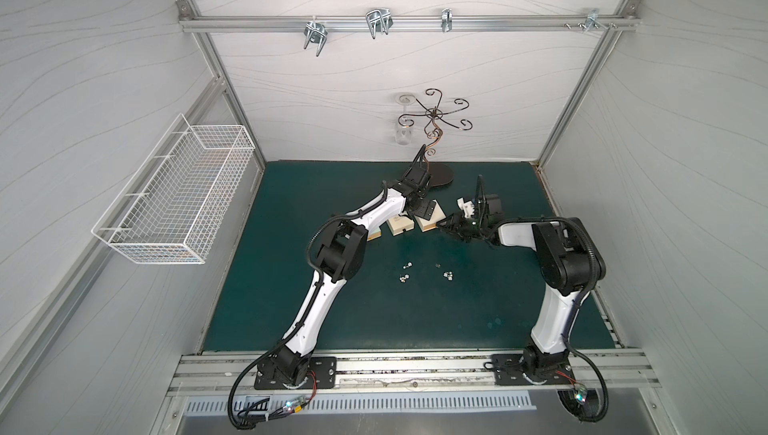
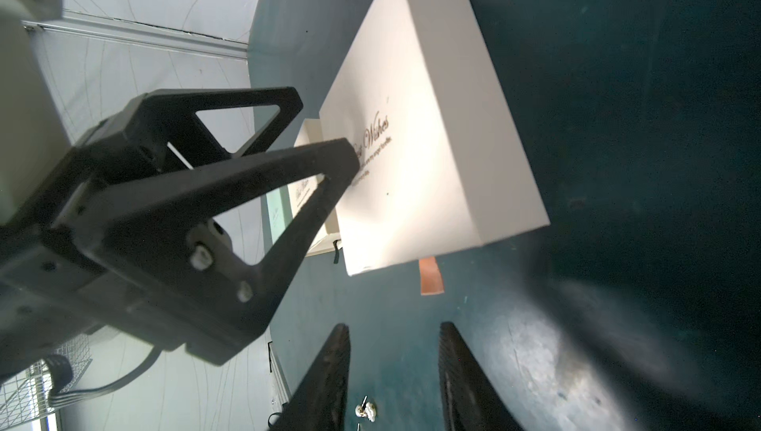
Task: Place the earrings into the drawer-style jewelry box
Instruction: Open the drawer in the jewelry box.
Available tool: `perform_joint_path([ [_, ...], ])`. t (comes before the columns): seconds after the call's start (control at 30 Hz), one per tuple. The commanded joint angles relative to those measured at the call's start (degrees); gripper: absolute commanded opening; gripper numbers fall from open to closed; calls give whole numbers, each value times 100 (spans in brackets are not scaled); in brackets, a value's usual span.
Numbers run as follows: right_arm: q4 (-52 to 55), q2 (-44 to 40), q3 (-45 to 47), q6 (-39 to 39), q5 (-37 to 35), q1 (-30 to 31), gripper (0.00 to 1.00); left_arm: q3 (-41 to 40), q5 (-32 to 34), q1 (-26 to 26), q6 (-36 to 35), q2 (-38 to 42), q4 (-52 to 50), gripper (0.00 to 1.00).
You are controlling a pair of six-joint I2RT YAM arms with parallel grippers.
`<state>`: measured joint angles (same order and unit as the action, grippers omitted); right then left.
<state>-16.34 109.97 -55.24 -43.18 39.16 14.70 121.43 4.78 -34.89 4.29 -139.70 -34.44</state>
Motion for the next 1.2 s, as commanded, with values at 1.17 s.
perform_joint_path([
  [1.17,-396,877,-479,-554,162,130,2,478,129,-34,-59,-316,-166,99],
])
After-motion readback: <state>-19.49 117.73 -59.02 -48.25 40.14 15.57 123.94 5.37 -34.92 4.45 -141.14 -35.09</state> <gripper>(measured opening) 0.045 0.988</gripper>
